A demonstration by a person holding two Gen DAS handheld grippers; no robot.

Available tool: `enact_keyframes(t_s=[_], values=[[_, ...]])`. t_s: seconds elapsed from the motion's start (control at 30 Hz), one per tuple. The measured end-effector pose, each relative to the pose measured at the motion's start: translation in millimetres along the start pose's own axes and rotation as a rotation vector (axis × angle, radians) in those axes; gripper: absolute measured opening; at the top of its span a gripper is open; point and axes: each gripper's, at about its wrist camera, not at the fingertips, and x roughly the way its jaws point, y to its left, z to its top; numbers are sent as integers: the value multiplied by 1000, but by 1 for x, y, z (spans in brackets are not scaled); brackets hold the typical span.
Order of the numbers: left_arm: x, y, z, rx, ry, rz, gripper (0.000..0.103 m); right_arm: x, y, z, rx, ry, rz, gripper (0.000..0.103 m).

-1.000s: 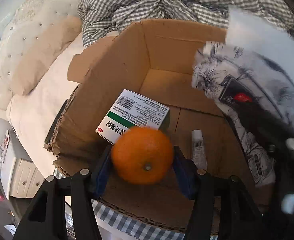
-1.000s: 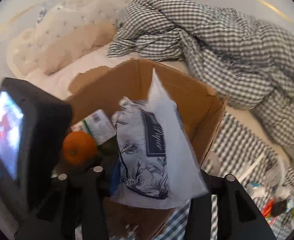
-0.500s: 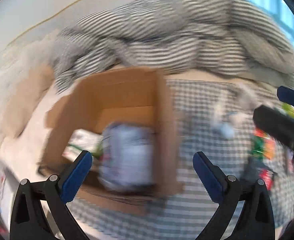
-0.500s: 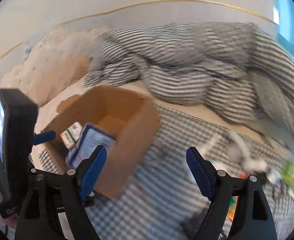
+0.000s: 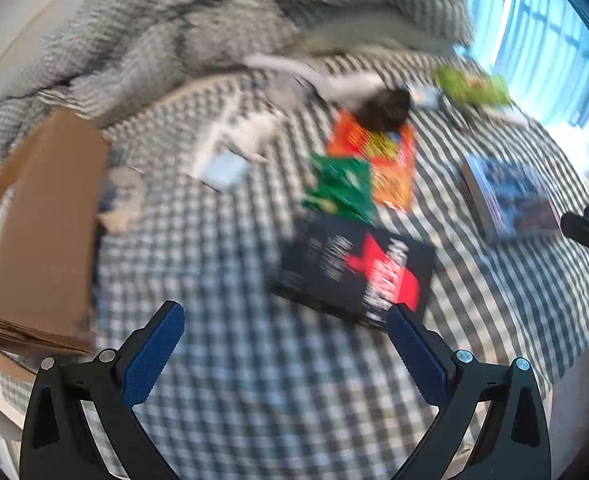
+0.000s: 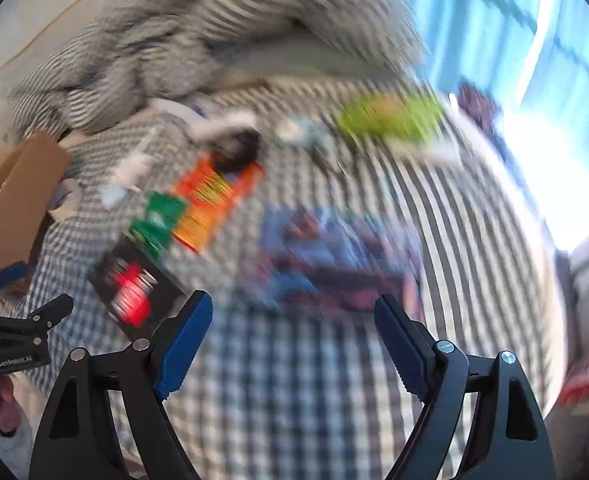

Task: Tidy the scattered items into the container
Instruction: 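Grasp the anime card set with the right gripper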

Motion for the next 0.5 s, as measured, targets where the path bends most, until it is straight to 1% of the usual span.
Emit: enact_keyframes(t_s=[0.03,0.1,0.2,0.3,0.5], values=[[3,-6,-1,4,14,-8,103,3,-13,-6,33,14,19,83],[6,-17,-2,12,23,-7,103,8,-38,-16,94,30,23,83],[7,-27,1,36,14,15,103,13,-56,-20,120,33,27,83],[16,-32,6,36,19,37,103,21,-59,-16,121,30,24,83],[35,-32,5,24,51,34,103,44,-64,-15,117,47,53,83]])
